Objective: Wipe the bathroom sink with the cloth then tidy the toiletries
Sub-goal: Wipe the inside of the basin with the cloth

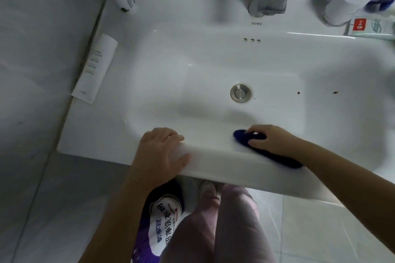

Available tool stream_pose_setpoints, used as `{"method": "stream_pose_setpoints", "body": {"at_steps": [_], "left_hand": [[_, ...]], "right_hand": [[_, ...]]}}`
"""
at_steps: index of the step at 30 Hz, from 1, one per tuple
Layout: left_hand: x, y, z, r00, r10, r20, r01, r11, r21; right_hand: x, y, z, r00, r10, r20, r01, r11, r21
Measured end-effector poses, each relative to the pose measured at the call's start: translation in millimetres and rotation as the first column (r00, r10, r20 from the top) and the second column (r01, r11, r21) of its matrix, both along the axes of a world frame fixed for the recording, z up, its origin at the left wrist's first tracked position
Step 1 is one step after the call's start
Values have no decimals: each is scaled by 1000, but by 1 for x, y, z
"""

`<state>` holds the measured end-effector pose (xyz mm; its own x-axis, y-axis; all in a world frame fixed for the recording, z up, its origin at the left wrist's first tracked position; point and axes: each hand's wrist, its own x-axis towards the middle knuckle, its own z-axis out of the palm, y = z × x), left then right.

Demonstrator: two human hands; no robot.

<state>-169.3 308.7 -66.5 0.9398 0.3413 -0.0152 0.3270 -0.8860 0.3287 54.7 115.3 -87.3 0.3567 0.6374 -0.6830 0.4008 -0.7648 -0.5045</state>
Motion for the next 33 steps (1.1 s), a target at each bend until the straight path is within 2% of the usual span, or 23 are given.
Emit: {"method": "stream_pose_setpoints", "body": {"at_steps": [2,4,8,10,11,13,15,16,18,20,22,24,26,29,31,33], "left_hand": [[-12,15,-4,996,83,24,-84,995,52],[-19,27,-9,988,144,54,-147,987,69],[-19,28,-11,983,170,72,-175,982,69],[-19,28,-10,984,166,58,-170,984,55],[-20,29,-10,984,166,59,-169,984,53],[-19,30,-11,984,165,61,-169,984,59],[-20,30,-13,982,174,73,-179,982,64],[-21,29,-14,979,184,91,-189,980,59],[-22,28,-16,964,221,150,-231,972,49],[-23,27,-15,941,275,199,-289,956,47],[-27,28,-12,927,307,217,-320,947,27],[-36,32,-9,928,316,194,-330,943,43],[-50,38,-8,930,332,157,-345,936,70],[-63,43,-12,931,333,146,-342,939,38],[-65,43,-14,932,322,166,-330,944,20],[-64,42,-14,925,333,181,-337,941,-10]], "right_hand": [[-1,23,-19,990,27,140,-22,999,-37],[-17,58,-31,989,57,133,-62,997,35],[-41,81,-8,976,170,-138,-145,974,175],[-33,60,0,968,153,-198,-121,979,166],[-25,49,-2,976,133,-175,-110,985,136],[-13,41,-14,996,93,4,-93,993,75],[-12,61,-34,985,69,159,-84,992,91],[-17,80,-43,982,60,179,-83,989,123],[-40,121,-48,986,100,132,-125,972,198],[-62,147,-35,981,194,-13,-184,948,260],[-68,145,-18,954,240,-179,-181,939,292],[-58,122,-11,939,228,-257,-151,945,289],[-45,102,-14,967,183,-178,-138,961,241],[-43,120,-33,985,110,133,-129,980,149],[-61,155,-38,990,107,95,-124,971,202],[-87,185,-24,983,167,-79,-138,946,293]]}}
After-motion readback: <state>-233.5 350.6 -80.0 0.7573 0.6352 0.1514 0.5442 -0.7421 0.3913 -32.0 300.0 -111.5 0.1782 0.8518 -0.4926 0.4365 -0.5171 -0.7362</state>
